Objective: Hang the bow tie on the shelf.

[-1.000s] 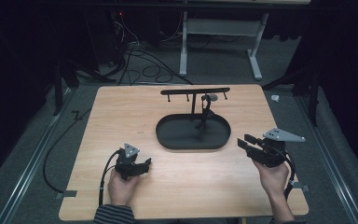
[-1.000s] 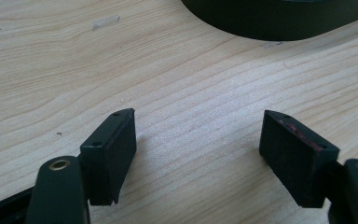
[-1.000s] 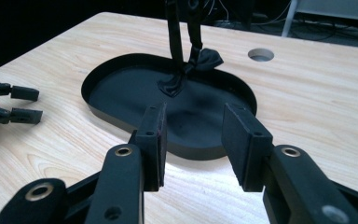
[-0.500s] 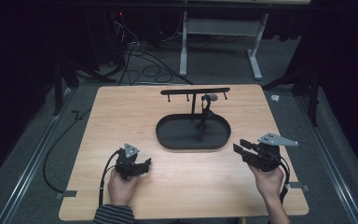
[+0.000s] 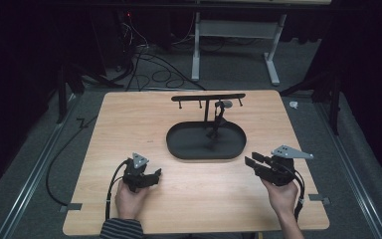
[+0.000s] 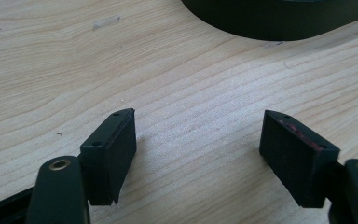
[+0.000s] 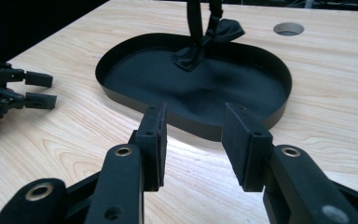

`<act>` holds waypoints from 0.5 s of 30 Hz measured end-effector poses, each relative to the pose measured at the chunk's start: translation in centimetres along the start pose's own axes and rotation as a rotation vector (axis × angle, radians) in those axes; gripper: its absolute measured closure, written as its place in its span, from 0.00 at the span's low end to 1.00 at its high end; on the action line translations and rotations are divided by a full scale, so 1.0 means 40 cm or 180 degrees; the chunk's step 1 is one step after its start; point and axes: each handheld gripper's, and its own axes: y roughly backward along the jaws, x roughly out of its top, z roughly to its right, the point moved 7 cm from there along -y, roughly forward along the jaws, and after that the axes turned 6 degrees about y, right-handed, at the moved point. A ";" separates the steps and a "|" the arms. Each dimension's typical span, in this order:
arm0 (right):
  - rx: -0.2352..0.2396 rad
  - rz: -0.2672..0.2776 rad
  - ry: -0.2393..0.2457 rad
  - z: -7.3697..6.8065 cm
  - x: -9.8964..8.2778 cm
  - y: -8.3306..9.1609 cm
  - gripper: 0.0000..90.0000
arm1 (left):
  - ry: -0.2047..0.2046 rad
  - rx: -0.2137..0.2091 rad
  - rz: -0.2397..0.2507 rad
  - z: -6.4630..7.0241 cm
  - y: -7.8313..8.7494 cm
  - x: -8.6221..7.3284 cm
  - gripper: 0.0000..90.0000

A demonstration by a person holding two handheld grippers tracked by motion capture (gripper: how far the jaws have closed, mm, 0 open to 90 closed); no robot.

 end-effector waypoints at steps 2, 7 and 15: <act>0.0007 0.0000 -0.0003 -0.003 -0.004 -0.006 0.69 | 0.0001 -0.0001 0.0001 0.000 0.000 0.000 0.31; 0.0050 -0.0024 -0.0018 -0.014 -0.013 -0.024 0.69 | 0.0000 -0.0001 0.0000 0.000 0.000 0.000 0.31; 0.0102 -0.0112 0.0020 -0.033 -0.031 -0.052 0.69 | 0.0000 0.0000 -0.0001 0.000 0.000 0.000 0.31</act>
